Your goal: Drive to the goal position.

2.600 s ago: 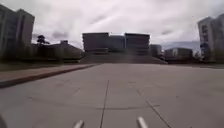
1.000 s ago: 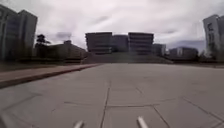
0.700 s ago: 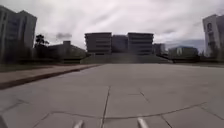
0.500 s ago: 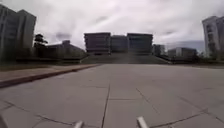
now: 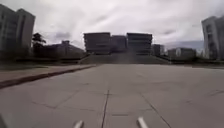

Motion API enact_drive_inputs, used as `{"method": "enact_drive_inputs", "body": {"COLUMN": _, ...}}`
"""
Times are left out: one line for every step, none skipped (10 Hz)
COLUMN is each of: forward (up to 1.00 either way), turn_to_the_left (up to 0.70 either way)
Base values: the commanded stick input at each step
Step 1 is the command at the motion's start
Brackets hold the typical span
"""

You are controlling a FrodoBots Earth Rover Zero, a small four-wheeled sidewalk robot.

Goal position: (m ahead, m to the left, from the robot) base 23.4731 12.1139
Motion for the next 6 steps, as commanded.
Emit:
{"method": "enact_drive_inputs", "body": {"forward": 1.0, "turn_to_the_left": 0.0}}
{"method": "enact_drive_inputs", "body": {"forward": 1.0, "turn_to_the_left": 0.0}}
{"method": "enact_drive_inputs", "body": {"forward": 1.0, "turn_to_the_left": 0.0}}
{"method": "enact_drive_inputs", "body": {"forward": 1.0, "turn_to_the_left": 0.0}}
{"method": "enact_drive_inputs", "body": {"forward": 1.0, "turn_to_the_left": 0.0}}
{"method": "enact_drive_inputs", "body": {"forward": 1.0, "turn_to_the_left": 0.0}}
